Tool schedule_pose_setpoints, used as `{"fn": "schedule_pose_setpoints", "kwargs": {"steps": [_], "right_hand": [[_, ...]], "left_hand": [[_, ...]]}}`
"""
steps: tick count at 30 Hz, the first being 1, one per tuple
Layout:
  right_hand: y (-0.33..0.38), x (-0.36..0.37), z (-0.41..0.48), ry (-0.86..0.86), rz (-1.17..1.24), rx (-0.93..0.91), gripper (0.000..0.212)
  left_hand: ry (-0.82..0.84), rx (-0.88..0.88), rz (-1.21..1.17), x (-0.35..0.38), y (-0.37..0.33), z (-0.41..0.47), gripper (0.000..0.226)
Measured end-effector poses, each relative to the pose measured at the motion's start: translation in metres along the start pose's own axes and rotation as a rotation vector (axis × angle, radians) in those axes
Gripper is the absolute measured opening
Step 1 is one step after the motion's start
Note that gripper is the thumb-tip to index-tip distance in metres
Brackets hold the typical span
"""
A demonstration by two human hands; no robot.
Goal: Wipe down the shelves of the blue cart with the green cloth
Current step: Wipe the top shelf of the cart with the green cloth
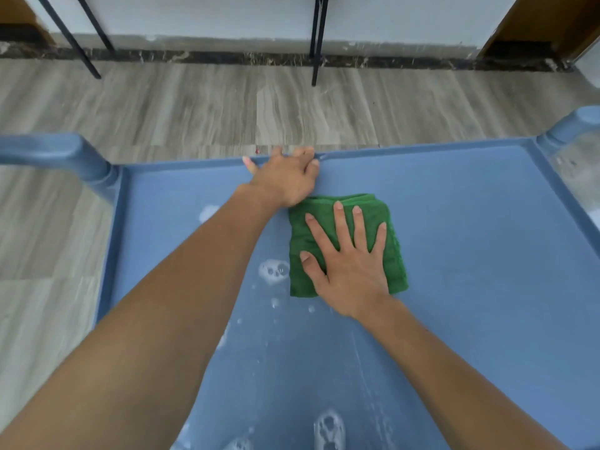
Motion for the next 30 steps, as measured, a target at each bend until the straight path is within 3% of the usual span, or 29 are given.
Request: {"fn": "schedule_pose_setpoints", "kwargs": {"steps": [16,20,22,24,26,30], "right_hand": [[0.034,0.027,-0.236,-0.017,0.075,-0.047,0.067],[0.033,0.029,-0.245,-0.01,0.061,-0.042,0.069],[0.034,0.029,-0.243,-0.014,0.068,-0.045,0.069],[0.034,0.029,-0.24,-0.019,0.066,-0.039,0.068],[0.035,0.029,-0.236,-0.02,0.067,-0.022,0.067],[0.04,0.03,-0.218,-0.025,0.071,0.005,0.066]], "left_hand": [[0.049,-0.014,0.119,0.001,0.001,-0.013,0.055],[0.09,-0.016,0.147,-0.002,0.005,-0.02,0.057],[0.019,-0.037,0.134,-0.016,0.011,-0.024,0.058],[-0.077,-0.11,0.236,-0.034,0.031,-0.028,0.066],[-0.058,-0.205,0.345,-0.041,0.062,-0.033,0.071],[-0.044,-0.202,0.244,-0.04,0.097,-0.039,0.061]]}}
Point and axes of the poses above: each hand's wrist, its own z-axis towards the middle knuckle, its own x-axis out of the palm, y = z × x, the point moved 7 cm from there along z, towards the middle knuckle, and after that the axes turned 1 degree about y, right-handed, at the moved point
